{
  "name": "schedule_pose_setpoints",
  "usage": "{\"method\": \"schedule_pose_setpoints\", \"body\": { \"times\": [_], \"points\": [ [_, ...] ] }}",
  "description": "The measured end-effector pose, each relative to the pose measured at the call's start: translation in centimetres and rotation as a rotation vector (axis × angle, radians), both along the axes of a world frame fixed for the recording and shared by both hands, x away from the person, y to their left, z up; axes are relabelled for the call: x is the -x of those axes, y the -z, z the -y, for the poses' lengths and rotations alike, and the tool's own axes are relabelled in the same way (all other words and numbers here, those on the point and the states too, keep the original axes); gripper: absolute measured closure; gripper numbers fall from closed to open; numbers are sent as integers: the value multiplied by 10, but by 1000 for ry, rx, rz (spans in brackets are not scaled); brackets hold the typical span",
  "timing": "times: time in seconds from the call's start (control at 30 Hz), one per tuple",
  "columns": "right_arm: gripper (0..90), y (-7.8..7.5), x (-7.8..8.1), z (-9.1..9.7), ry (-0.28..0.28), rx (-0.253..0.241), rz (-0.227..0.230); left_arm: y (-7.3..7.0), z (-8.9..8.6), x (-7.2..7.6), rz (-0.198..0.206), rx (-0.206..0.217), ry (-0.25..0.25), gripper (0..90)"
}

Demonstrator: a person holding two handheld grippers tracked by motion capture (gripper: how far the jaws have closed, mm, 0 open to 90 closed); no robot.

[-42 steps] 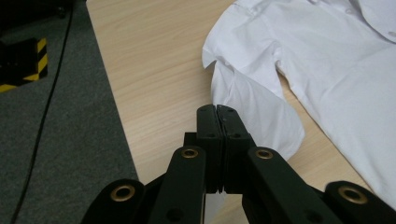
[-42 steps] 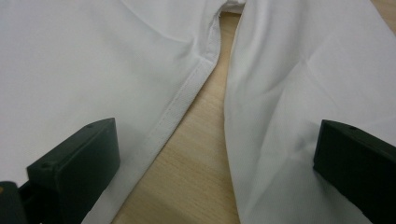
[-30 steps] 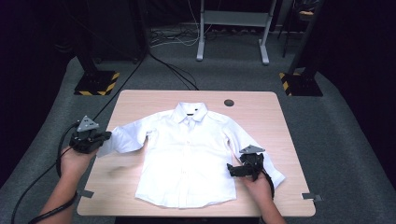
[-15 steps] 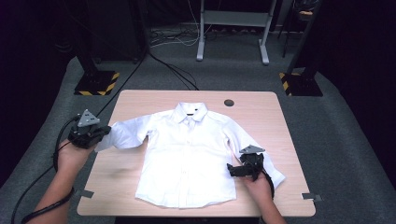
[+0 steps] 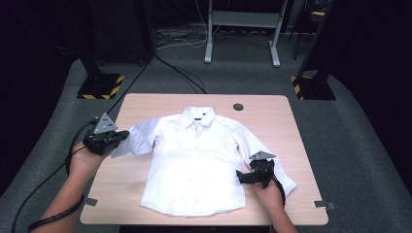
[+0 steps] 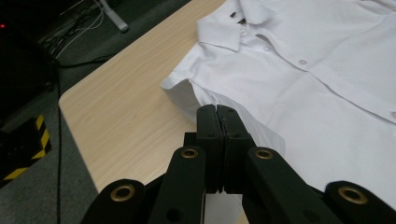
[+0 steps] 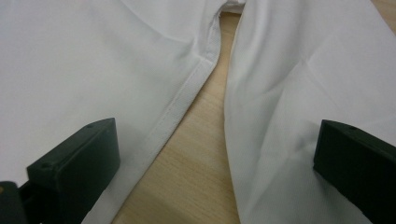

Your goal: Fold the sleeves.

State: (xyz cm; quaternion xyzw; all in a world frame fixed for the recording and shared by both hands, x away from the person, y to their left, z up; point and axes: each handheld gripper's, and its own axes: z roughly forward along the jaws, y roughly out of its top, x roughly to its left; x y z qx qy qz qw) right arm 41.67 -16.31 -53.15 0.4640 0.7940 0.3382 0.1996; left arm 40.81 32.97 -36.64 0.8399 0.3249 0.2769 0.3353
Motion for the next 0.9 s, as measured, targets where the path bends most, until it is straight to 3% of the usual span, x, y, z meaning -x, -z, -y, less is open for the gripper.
{"method": "schedule_pose_setpoints", "body": {
  "times": [0.23,0.5,0.9],
  "points": [
    [0,0,0,0,0,0,0,7,25,8,-2,-38,73,886],
    [0,0,0,0,0,0,-1,21,39,13,-29,-38,120,886],
    [0,0,0,0,0,0,0,38,47,17,-95,30,187,886]
  ]
}}
